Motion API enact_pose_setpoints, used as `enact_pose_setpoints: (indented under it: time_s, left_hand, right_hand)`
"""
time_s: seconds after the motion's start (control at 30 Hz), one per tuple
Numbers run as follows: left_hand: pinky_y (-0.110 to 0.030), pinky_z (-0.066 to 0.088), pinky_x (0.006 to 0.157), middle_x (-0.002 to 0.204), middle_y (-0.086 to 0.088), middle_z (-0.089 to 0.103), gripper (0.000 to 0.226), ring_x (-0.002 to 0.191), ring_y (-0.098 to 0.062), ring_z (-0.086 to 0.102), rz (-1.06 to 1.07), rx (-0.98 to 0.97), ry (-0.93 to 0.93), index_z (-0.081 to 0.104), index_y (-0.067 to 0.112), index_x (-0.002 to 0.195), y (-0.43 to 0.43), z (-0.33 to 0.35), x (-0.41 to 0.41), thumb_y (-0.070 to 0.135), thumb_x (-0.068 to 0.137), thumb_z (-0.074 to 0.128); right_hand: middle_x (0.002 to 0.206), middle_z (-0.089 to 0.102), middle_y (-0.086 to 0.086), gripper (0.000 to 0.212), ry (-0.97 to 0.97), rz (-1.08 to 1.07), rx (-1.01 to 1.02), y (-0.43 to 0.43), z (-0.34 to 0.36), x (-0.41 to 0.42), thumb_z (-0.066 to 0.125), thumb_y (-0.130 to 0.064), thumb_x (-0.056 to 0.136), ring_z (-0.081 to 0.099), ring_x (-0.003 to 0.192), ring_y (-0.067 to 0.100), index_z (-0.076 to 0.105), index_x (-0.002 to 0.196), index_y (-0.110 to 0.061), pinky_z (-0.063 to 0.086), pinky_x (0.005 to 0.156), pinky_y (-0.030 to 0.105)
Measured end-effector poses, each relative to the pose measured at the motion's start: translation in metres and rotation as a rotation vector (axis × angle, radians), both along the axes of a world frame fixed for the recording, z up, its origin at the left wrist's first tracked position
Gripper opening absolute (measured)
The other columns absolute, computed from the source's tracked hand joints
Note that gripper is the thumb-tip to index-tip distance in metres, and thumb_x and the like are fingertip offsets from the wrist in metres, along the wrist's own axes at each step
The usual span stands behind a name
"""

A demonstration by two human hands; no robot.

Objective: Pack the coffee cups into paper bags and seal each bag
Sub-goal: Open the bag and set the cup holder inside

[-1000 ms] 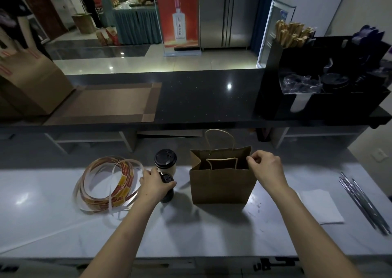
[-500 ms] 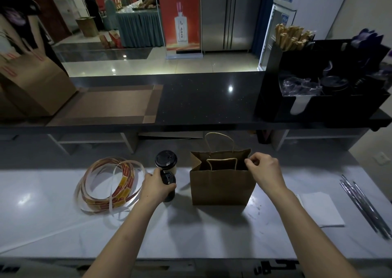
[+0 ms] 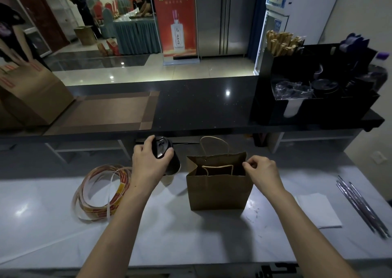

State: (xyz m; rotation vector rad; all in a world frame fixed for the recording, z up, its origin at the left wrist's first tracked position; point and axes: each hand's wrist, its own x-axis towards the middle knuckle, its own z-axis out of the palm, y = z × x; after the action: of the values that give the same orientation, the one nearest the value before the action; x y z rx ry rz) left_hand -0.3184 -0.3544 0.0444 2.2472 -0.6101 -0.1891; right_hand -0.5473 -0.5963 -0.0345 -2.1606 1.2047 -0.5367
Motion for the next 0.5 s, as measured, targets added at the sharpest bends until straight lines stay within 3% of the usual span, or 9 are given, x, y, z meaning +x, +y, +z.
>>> enact_pose_setpoints:
  time_s: [0.17,0.33,0.5]
  left_hand:
    - [-0.048,0.050,0.107,0.141,-0.004,0.038,0.074,0.130,-0.027,0.044,-0.085,-0.089,-0.058,0.035,0.035,0.153,-0.018,0.027,-0.023,0.055,0.091,0.069]
    - [-0.033,0.046,0.100,0.139,-0.002,0.040,0.072,0.127,-0.020,0.045,-0.153,-0.131,-0.064,0.036,0.033,0.154,-0.035,0.036,-0.042,0.053,0.092,0.068]
    - [-0.038,0.048,0.106,0.136,0.000,0.042,0.075,0.127,-0.020,0.047,-0.207,-0.132,-0.052,0.037,0.033,0.154,-0.049,0.030,-0.053,0.055,0.090,0.069]
  right_hand:
    - [0.083,0.068,-0.006,0.011,0.014,0.006,0.006,-0.001,0.002,-0.002,0.070,-0.031,0.100,0.065,0.076,0.008,0.073,0.096,-0.021,0.058,0.069,0.026]
    - [0.082,0.067,-0.008,0.009,0.019,0.024,-0.004,-0.002,0.003,0.000,0.070,-0.030,0.100,0.065,0.075,0.007,0.074,0.097,-0.022,0.062,0.071,0.029]
    - [0.083,0.068,-0.007,0.010,0.032,0.031,-0.006,-0.002,0.005,0.000,0.069,-0.030,0.101,0.065,0.075,0.006,0.074,0.097,-0.022,0.060,0.071,0.027]
